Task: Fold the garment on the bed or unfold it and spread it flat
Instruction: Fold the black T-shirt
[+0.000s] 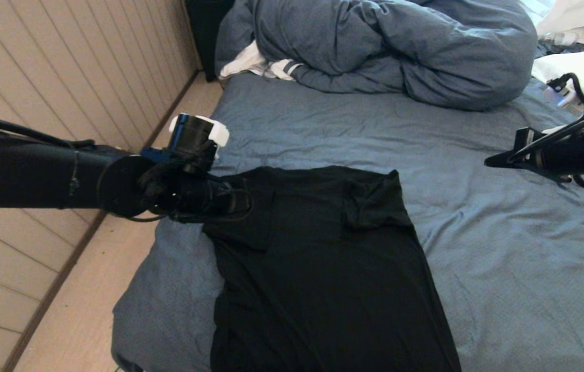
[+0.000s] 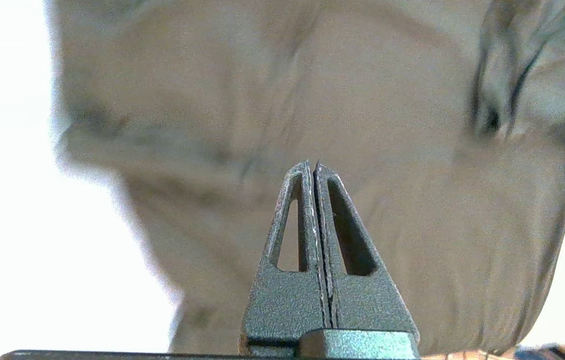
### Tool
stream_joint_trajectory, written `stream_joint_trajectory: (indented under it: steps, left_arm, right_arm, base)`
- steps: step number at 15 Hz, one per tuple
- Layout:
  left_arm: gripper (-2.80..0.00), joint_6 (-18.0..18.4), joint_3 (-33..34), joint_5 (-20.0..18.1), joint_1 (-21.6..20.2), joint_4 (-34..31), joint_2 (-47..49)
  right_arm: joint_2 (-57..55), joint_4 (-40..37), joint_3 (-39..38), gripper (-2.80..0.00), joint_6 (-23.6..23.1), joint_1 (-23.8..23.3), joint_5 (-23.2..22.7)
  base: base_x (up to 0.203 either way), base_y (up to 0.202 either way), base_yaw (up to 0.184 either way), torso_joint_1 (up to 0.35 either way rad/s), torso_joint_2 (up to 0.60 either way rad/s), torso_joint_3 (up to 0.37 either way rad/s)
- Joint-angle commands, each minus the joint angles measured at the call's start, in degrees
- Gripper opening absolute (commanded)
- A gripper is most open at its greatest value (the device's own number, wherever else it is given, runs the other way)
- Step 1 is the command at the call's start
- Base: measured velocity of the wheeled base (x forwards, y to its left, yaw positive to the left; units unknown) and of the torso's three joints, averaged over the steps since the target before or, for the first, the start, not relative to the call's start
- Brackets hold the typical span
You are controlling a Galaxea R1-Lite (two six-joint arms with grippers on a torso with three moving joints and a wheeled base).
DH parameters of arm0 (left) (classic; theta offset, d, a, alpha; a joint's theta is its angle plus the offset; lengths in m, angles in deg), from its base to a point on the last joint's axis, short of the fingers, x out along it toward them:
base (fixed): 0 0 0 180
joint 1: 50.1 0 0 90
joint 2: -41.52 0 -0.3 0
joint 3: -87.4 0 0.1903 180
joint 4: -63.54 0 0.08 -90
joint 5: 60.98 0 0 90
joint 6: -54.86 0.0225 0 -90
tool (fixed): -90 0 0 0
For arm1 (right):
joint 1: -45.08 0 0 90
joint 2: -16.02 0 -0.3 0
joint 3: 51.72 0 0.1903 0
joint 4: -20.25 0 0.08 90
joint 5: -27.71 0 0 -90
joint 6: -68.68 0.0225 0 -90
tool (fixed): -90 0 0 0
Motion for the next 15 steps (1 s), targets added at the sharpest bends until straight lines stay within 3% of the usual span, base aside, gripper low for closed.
stream_joint_trajectory:
  steps: [1,3,9,12,15]
  left_arm:
    - [-2.8,-0.2,6.2,0.0,-0.2,0.3,-6.1]
    - [-2.8,-0.4,12.8,-0.6,-0.9,4.1,-9.1]
    - [-2.8,-1.6,28.0,-8.3,-2.2,10.3,-12.6]
    - [-2.8,-1.4,26.8,-9.2,-3.8,18.6,-8.6]
    - [-2.8,-1.0,17.5,-9.0,-6.5,18.5,-1.2]
  right_arm:
    - [0.4,-0.1,-3.7,-2.8,0.1,-0.9,-0.1]
    - [0.8,-0.2,-7.8,-2.8,0.1,-1.5,-0.1]
    - [-0.3,0.2,-19.9,-2.8,-2.6,-1.5,-0.1]
    - [-3.4,0.9,-17.5,-2.8,-3.0,-1.6,-1.6]
    - [-8.6,1.4,-11.9,-2.8,-3.2,-1.5,-2.0]
  base:
    - [0.0,0.0,0.0,0.0,0.0,0.0]
    - [0.0,0.0,0.0,0.0,0.0,0.0]
    - [0.0,0.0,0.0,0.0,0.0,0.0]
    - [0.0,0.0,0.0,0.0,0.0,0.0]
    - [0.0,0.0,0.0,0.0,0.0,0.0]
